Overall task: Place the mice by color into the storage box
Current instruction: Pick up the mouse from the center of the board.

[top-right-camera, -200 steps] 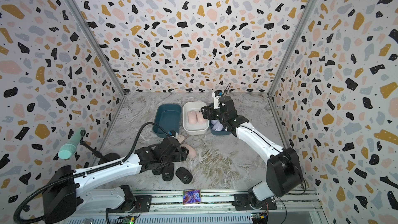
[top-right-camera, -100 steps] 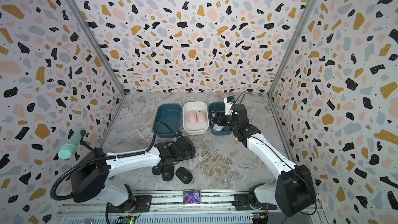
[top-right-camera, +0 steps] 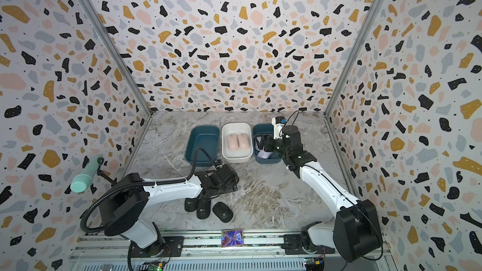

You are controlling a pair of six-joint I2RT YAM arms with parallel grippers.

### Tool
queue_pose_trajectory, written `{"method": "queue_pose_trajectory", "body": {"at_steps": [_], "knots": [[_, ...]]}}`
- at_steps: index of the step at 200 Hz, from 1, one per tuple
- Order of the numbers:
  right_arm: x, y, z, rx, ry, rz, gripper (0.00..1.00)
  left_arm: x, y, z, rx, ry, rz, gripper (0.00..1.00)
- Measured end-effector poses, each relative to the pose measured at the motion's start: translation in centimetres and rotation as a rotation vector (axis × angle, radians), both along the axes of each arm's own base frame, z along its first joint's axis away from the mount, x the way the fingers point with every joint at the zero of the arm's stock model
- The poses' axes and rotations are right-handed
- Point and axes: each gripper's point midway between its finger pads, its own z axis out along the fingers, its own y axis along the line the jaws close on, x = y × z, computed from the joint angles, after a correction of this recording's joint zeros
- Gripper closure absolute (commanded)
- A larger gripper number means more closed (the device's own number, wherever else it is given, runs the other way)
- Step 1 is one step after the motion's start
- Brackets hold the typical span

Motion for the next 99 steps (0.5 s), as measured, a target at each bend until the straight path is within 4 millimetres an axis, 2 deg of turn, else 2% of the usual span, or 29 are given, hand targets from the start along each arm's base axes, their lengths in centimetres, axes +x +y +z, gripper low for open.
{"method": "queue_pose_trajectory", "body": {"at_steps": [49,99], "knots": [[0.1,-0.4,-0.5,-0.002,0.01,-0.008,0.2,2.5,-1.6,0.0,0.033,-0.02,-0.038,0.13],[0.3,-0.9,-0.9,-0.004,0.018,-0.022,0.2,3.8,-2.5,-0.8,0.125,-0.011,-0.124,0.16]]}}
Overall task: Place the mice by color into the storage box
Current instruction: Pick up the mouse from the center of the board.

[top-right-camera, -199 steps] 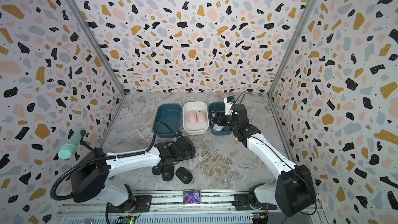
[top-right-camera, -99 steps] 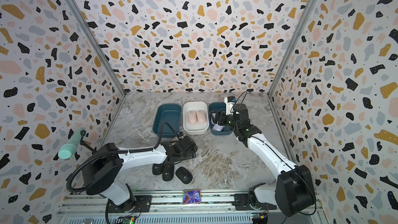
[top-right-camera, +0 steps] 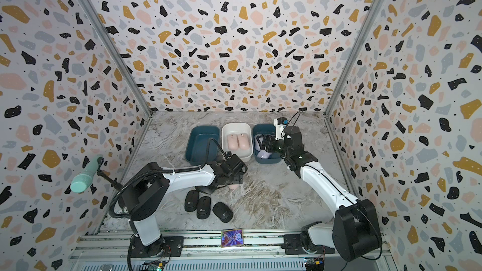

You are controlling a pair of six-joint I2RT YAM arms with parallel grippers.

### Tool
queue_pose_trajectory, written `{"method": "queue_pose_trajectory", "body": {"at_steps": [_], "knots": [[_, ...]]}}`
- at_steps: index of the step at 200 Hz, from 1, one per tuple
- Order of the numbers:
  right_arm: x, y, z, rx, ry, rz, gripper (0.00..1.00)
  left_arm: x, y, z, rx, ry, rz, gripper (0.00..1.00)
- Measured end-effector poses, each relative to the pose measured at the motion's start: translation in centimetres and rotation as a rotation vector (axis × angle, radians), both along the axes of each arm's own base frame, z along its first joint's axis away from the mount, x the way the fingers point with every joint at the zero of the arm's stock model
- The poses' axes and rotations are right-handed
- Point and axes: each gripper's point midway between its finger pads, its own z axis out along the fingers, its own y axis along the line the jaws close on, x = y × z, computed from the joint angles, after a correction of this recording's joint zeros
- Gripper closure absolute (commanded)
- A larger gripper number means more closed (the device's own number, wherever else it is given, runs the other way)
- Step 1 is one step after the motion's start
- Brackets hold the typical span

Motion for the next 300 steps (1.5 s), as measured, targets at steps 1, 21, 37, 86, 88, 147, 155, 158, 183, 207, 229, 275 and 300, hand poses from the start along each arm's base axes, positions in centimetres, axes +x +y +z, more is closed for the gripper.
{"method": "queue_pose_trajectory", "body": {"at_steps": [1,21,37,86,88,147,155,158,183,207,229,275,300], "knots": [[0.0,0.0,0.0,0.0,0.0,0.0,0.2,0.0,0.0,0.0,0.003,0.0,-0.003,0.16],[0.1,-0.1,-0.2,0.0,0.005,-0.002,0.2,0.1,0.1,-0.8,0.045,0.014,-0.029,0.2],[0.2,-0.1,-0.4,0.0,0.011,-0.002,0.2,0.1,0.5,-1.0,0.079,0.015,-0.043,0.23],[0.3,0.0,-0.7,0.008,0.02,0.005,0.2,-0.1,1.0,-1.1,0.117,0.016,-0.069,0.35],[0.3,0.0,-0.8,0.008,0.021,0.006,0.2,-0.1,1.1,-1.1,0.118,0.015,-0.07,0.35],[0.4,0.0,-1.0,0.013,0.03,0.006,0.2,-0.7,2.2,-0.8,0.156,0.024,-0.083,0.48],[0.4,0.1,-1.0,0.013,0.031,0.006,0.2,-0.8,2.3,-0.8,0.158,0.025,-0.083,0.48],[0.4,0.1,-1.0,0.014,0.032,0.005,0.2,-0.8,2.4,-0.7,0.157,0.025,-0.083,0.48],[0.4,0.0,-1.1,0.016,0.035,0.004,0.2,-1.2,2.8,-0.3,0.154,0.022,-0.084,0.49],[0.3,0.1,-1.1,0.018,0.038,0.004,0.2,-1.4,3.0,0.7,0.136,0.006,-0.085,0.48],[0.2,0.2,-1.1,0.022,0.041,0.011,0.2,-1.5,3.0,1.8,0.115,-0.015,-0.095,0.47],[0.0,0.3,-1.2,0.026,0.05,0.022,0.2,-2.5,2.9,3.2,0.096,-0.037,-0.133,0.47],[0.0,0.3,-1.4,0.025,0.054,0.023,0.2,-3.0,2.9,3.9,0.087,-0.046,-0.148,0.47]]}}
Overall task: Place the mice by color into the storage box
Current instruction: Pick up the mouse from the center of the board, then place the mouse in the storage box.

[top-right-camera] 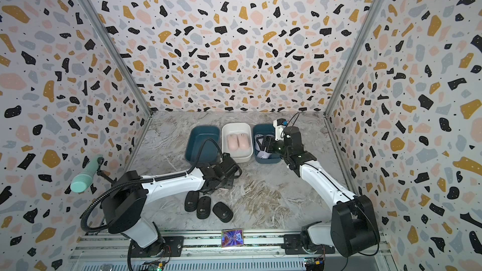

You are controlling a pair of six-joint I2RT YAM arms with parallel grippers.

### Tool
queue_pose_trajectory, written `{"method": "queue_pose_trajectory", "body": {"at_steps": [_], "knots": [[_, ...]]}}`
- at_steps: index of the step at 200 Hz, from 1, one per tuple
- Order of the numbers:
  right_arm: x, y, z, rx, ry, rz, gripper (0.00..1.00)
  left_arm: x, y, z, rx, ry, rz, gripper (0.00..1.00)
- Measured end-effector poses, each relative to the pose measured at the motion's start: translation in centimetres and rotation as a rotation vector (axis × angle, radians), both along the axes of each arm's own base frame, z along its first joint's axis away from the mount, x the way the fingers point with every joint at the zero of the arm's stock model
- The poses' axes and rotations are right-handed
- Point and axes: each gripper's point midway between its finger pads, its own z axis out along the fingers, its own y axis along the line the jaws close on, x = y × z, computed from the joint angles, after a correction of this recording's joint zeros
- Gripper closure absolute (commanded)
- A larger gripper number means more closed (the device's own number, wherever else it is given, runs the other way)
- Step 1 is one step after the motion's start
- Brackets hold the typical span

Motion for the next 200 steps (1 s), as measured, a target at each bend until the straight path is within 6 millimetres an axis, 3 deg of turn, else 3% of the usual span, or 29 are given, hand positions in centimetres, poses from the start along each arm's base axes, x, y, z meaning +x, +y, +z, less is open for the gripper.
{"method": "queue_pose_trajectory", "body": {"at_steps": [50,110,159,200], "knots": [[-0.5,0.4,-1.0,-0.007,0.022,0.013,0.2,-0.3,0.2,2.5,-0.041,-0.037,-0.01,0.47],[-2.3,2.4,-3.4,-0.039,0.081,0.077,0.2,0.1,0.5,4.6,-0.022,-0.075,-0.023,0.46],[-3.4,2.3,-5.4,-0.065,0.137,0.088,0.2,2.0,0.1,6.4,-0.018,-0.118,-0.031,0.46],[-3.5,2.2,-5.5,-0.068,0.139,0.089,0.2,4.9,0.3,7.5,-0.007,-0.144,-0.016,0.46]]}}
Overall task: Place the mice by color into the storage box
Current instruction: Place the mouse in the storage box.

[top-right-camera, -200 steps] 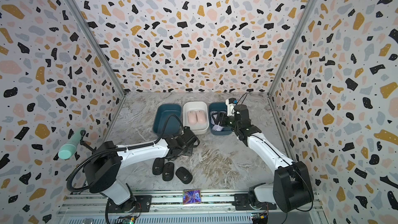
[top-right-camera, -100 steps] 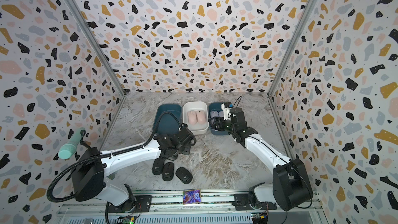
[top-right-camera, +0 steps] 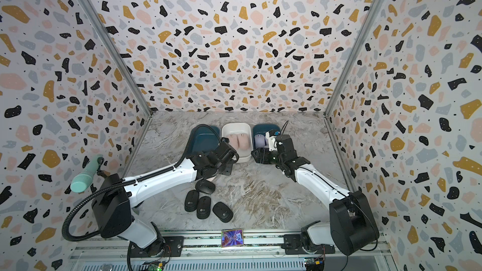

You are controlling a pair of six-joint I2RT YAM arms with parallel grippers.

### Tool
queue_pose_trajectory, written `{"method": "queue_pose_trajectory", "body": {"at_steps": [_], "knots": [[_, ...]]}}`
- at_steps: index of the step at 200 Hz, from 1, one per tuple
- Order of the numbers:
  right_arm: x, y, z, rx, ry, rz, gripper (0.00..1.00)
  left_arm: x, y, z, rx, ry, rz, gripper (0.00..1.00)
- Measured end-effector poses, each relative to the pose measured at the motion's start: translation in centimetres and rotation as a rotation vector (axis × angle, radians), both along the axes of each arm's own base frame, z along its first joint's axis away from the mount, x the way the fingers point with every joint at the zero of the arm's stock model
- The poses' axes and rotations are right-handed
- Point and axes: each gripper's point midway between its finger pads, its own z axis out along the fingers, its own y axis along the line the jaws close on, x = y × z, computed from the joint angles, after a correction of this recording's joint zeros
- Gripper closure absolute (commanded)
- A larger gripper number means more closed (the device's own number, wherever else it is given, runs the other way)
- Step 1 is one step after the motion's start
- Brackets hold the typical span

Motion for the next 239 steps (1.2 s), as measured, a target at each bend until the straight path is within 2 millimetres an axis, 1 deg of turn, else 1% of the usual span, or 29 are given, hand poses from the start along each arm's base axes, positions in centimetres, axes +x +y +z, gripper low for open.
{"method": "queue_pose_trajectory", "body": {"at_steps": [34,62,99,140,173,213,239], "knots": [[0.0,0.0,0.0,0.0,0.0,0.001,0.2,2.8,0.6,0.0,0.021,-0.002,0.014,0.46],[-0.1,0.0,0.0,0.0,0.002,0.002,0.2,5.4,0.3,-0.3,0.032,0.001,0.014,0.46],[-0.2,0.0,-0.2,-0.003,0.013,0.003,0.2,9.0,-0.7,-0.6,0.032,-0.001,0.003,0.46],[-0.4,-0.1,-0.5,-0.008,0.025,0.004,0.2,11.8,-2.3,-1.3,0.027,-0.001,-0.019,0.46],[-0.6,-0.2,-0.7,-0.013,0.037,0.005,0.2,13.0,-3.6,-2.7,0.032,0.021,-0.038,0.46],[-0.7,-0.2,-0.5,-0.012,0.035,0.005,0.2,13.0,-4.3,-5.1,0.042,0.07,-0.052,0.46],[-0.7,-0.2,-0.3,-0.009,0.031,0.007,0.2,13.0,-4.9,-6.2,0.043,0.092,-0.064,0.46]]}}
